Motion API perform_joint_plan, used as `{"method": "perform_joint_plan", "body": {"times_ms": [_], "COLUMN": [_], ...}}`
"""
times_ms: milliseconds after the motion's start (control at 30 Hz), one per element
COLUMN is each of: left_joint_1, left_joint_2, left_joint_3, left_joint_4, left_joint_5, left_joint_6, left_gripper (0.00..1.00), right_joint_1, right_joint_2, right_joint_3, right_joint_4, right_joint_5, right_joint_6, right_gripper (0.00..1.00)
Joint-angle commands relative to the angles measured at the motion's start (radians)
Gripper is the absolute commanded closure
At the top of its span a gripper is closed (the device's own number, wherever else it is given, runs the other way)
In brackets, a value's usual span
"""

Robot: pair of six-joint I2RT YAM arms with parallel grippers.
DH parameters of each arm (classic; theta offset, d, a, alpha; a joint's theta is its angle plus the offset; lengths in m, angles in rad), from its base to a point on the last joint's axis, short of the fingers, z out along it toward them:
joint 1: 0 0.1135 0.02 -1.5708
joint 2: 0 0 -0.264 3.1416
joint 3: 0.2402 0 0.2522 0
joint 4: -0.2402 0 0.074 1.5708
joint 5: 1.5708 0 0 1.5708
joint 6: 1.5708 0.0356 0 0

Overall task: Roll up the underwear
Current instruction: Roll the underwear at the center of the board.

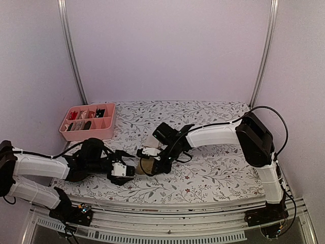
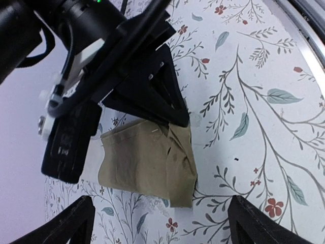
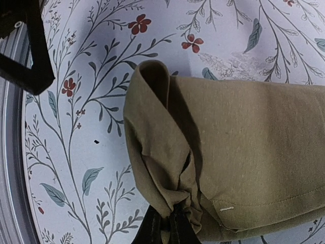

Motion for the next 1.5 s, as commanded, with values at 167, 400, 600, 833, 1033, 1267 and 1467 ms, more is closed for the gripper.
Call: {"method": "perform_joint_plan", "body": {"times_ms": [167, 400, 600, 833, 1033, 1267, 1467], "left_joint_1": [-0.159, -0.186, -0.221, -0.245, -0.251, -0.249, -0.251], "left_joint_2": [0.176, 0.296, 0.369, 0.406, 0.438, 0.508, 0.545], "left_joint_3": [0.032, 0.079, 0.089, 0.099, 0.171, 0.277, 0.379], "left_joint_4": [0.119, 0.206, 0.25, 0.252, 0.149, 0.019, -0.067], "left_joint_5": [-0.185, -0.263, -0.306, -0.336, -0.366, -0.361, -0.3], "left_joint_6": [0.008, -0.037, -0.026, -0.045, -0.112, -0.149, -0.173], "left_gripper": [0.17, 0.27, 0.39, 0.55, 0.74, 1.0, 1.0], "right_joint_1": [-0.042, -0.048, -0.05, -0.055, -0.057, -0.071, -0.08], "right_joint_2": [0.053, 0.054, 0.051, 0.051, 0.046, -0.006, -0.115], "right_joint_3": [0.024, 0.013, 0.01, 0.009, 0.005, -0.05, -0.189], "right_joint_4": [-0.098, -0.095, -0.09, -0.091, -0.09, -0.059, 0.004], "right_joint_5": [-0.082, -0.068, -0.063, -0.062, -0.049, -0.041, -0.05], "right_joint_6": [0.095, 0.105, 0.11, 0.111, 0.111, 0.139, 0.177], "right_gripper": [0.94, 0.95, 0.95, 0.95, 0.96, 0.96, 0.96]}}
